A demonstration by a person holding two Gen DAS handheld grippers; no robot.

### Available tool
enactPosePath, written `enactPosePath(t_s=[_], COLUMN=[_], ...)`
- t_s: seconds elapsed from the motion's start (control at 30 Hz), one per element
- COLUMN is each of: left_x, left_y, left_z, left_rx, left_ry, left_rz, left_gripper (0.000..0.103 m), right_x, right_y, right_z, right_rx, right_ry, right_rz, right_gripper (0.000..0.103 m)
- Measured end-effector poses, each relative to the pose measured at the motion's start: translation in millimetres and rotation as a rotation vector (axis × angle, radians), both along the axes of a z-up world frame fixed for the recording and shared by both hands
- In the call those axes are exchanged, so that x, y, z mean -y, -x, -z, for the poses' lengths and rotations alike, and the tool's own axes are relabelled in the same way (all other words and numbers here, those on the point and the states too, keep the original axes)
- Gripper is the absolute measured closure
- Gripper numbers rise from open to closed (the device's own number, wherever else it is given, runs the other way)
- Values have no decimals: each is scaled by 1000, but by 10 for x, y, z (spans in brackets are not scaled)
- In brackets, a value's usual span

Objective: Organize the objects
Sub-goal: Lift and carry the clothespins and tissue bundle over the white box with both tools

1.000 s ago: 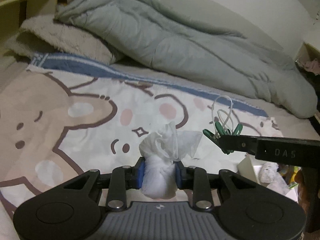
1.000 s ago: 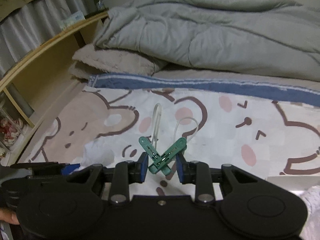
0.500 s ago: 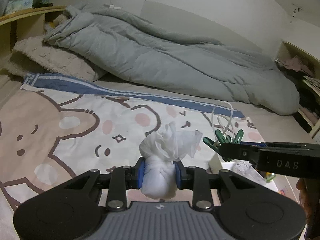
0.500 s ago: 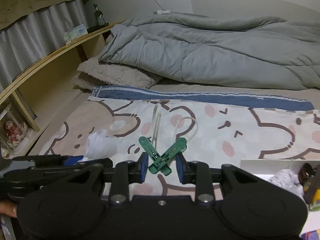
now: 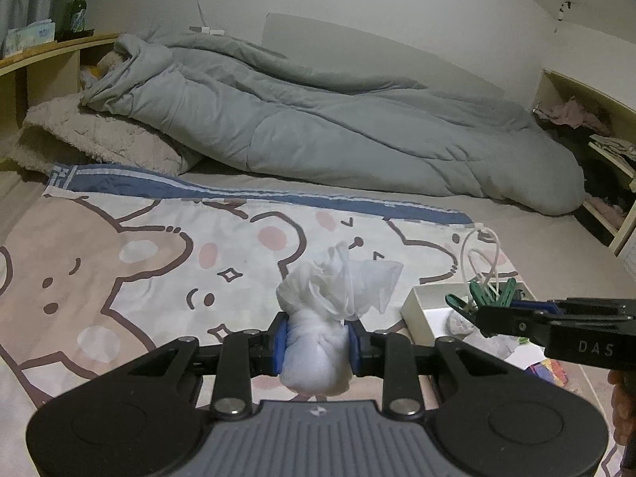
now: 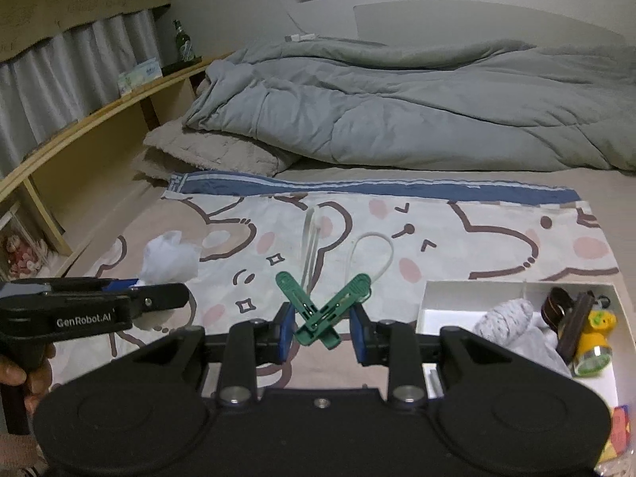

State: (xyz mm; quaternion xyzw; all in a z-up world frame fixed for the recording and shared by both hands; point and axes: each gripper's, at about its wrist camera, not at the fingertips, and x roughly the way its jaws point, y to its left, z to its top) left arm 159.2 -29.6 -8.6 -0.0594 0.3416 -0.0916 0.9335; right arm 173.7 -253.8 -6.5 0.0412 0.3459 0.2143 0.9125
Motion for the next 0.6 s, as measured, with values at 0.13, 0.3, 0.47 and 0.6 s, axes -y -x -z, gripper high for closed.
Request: enactPosePath(t_s=[0.13,0.3,0.47,0.6], left_x=[47,142,274,434], left_y=[52,72,53,23], left_z=[-29,-29,1,62], left_rx=[22,30,26,15], left_ry=[5,12,16,-1], left_rz=[4,15,40,76], left_gripper=[72,72,72,72], right_x=[133,322,577,819], right_y=[49,132,160,157], right_z=[-20,-62,-48,-40], right_rx=[12,41,44,40], right_ry=[-22,-24,-30,-34], right_rz=[20,37,87,131], right_gripper=[73,73,73,73])
